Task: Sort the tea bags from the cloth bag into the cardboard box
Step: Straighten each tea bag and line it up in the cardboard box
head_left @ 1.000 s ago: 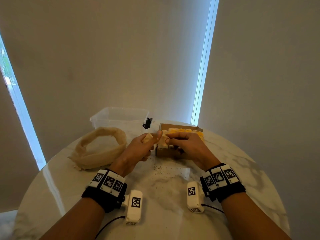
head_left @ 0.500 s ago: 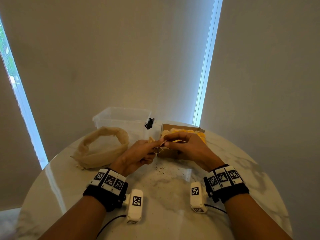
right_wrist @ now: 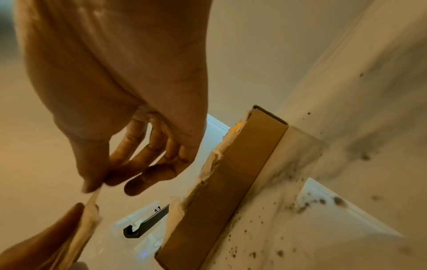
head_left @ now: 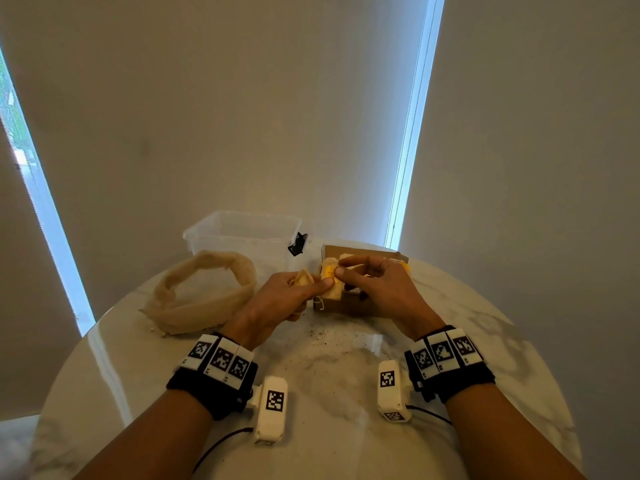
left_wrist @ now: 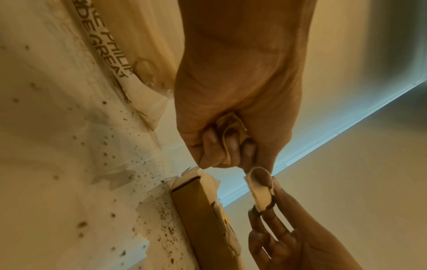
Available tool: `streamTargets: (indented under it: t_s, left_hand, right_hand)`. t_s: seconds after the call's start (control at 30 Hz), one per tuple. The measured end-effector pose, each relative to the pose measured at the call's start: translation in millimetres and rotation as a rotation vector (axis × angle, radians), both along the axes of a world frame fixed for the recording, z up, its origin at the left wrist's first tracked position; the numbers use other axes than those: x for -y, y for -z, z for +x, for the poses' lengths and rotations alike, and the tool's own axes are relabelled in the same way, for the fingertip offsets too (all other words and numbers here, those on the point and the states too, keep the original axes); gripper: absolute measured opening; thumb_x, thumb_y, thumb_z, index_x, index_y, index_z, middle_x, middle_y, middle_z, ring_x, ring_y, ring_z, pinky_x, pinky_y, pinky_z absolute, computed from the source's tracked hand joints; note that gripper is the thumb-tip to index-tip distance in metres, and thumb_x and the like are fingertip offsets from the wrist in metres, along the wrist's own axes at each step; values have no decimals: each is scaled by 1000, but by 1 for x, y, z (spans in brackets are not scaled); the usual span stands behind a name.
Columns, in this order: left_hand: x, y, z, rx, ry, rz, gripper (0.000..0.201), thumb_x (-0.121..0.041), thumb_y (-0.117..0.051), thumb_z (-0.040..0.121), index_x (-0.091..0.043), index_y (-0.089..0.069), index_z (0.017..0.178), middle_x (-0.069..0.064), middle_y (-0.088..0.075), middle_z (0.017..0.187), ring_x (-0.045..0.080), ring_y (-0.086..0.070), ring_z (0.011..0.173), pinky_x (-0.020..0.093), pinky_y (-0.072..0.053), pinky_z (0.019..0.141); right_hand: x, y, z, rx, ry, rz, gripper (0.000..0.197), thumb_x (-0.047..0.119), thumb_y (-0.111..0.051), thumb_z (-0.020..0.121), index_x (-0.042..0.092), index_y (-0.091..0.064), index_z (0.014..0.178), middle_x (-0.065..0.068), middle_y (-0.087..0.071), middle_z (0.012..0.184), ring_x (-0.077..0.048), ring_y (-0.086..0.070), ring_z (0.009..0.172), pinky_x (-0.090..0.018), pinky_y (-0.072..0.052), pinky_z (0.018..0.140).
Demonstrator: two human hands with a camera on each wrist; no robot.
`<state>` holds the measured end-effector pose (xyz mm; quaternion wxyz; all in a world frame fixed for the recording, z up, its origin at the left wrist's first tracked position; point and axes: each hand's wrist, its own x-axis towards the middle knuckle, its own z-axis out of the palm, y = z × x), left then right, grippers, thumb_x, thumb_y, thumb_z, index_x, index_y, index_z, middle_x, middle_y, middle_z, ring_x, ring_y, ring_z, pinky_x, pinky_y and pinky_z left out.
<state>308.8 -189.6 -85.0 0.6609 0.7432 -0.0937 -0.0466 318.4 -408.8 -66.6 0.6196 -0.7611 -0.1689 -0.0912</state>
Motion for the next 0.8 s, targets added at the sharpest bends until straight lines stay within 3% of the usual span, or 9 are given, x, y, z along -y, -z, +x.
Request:
streamTargets:
  t_s: [0.13, 0.23, 0.37, 0.5, 0.6, 0.73, 0.8]
  left_hand:
    - [-3, 3, 5, -3, -26, -6, 34, -48, -77, 92, -20, -80, 112, -6, -47, 63, 8, -37, 57, 23, -34, 53]
    - [-3, 4, 5, -14, -10, 8, 33, -46, -77, 93, -20, -80, 112, -7, -47, 62, 7, -38, 55, 23, -34, 52]
    - [-2, 3, 4, -29, -10, 6, 35, -47, -74, 95, -18, -78, 114, -9, -48, 62, 6, -37, 54, 22, -34, 51]
    - [-5, 5, 6, -37, -31, 5, 34, -45, -72, 97, -17, -77, 116, -8, -46, 64, 6, -36, 54, 23, -32, 50]
    - [-6, 5, 7, -39, -37, 2, 35, -45, -72, 97, -14, -77, 115, -8, -47, 63, 6, -36, 53, 23, -32, 49]
    - [-8, 3, 7, -40, -52, 5, 29, -43, -71, 99, -19, -80, 112, -9, -47, 63, 6, -37, 52, 23, -32, 49]
    - [-8, 2, 6, -39, -49, 8, 29, -44, -70, 99, -19, -80, 111, -9, -47, 63, 6, -37, 53, 22, -32, 49]
  right_hand:
    - [-1, 0, 3, -48, -5, 46, 22, 29, -82, 92, 25, -76, 113, 6, -78, 108, -11, -77, 97, -29, -65, 80]
    - [0, 2, 4, -50, -62, -48, 19, 20, -83, 91, 23, -80, 109, 9, -79, 105, -6, -74, 100, -26, -64, 82]
    - [10, -2, 4, -40, -25, -72, 19, 14, -78, 95, 23, -84, 110, 10, -79, 110, -13, -75, 101, -32, -65, 87]
    - [42, -16, 9, -21, 107, 89, 21, 14, -72, 100, 23, -82, 117, 1, -82, 106, -20, -79, 96, -33, -65, 81]
    - [68, -20, 17, 51, 215, 89, 21, 14, -75, 98, 22, -82, 117, 1, -81, 107, -20, -79, 93, -34, -65, 81]
    - [86, -23, 25, 29, 233, -109, 23, 15, -82, 92, 25, -82, 113, 4, -76, 118, -16, -74, 102, -24, -60, 72]
    - [90, -23, 28, -37, 202, -244, 24, 14, -84, 90, 29, -83, 109, 6, -73, 123, -14, -70, 106, -25, -60, 72]
